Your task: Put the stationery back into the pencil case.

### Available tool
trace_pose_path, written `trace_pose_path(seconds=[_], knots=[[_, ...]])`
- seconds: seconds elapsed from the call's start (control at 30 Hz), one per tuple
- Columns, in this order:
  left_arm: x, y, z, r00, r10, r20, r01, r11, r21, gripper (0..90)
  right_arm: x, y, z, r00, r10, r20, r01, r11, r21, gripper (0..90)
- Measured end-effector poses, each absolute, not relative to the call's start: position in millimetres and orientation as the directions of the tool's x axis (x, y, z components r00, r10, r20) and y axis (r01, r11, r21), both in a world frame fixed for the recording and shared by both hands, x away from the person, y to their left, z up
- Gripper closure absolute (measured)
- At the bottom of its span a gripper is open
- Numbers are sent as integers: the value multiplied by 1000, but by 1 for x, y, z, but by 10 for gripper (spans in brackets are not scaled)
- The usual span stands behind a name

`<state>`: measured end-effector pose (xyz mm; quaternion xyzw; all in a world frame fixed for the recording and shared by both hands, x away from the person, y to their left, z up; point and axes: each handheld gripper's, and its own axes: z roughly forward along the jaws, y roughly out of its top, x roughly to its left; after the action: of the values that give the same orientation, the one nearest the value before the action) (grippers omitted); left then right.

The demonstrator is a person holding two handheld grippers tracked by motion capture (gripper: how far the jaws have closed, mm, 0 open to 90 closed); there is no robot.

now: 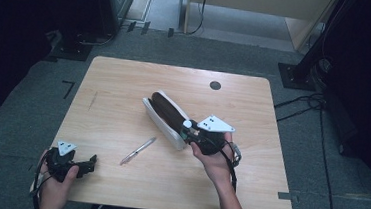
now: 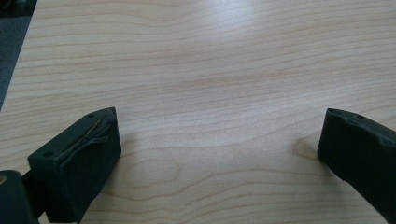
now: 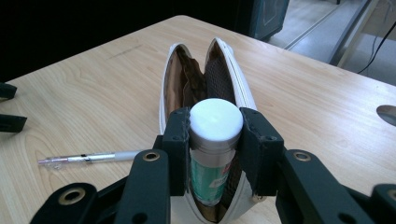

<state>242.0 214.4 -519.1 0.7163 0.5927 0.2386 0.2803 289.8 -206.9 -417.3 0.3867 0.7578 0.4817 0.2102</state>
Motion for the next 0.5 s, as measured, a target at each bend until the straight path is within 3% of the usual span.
trace_pose_path(seconds=[0.5], knots=[[242, 214, -519, 184, 983, 9, 715, -140, 685, 0, 293, -202, -419, -619, 784, 49, 384, 247, 889, 656]])
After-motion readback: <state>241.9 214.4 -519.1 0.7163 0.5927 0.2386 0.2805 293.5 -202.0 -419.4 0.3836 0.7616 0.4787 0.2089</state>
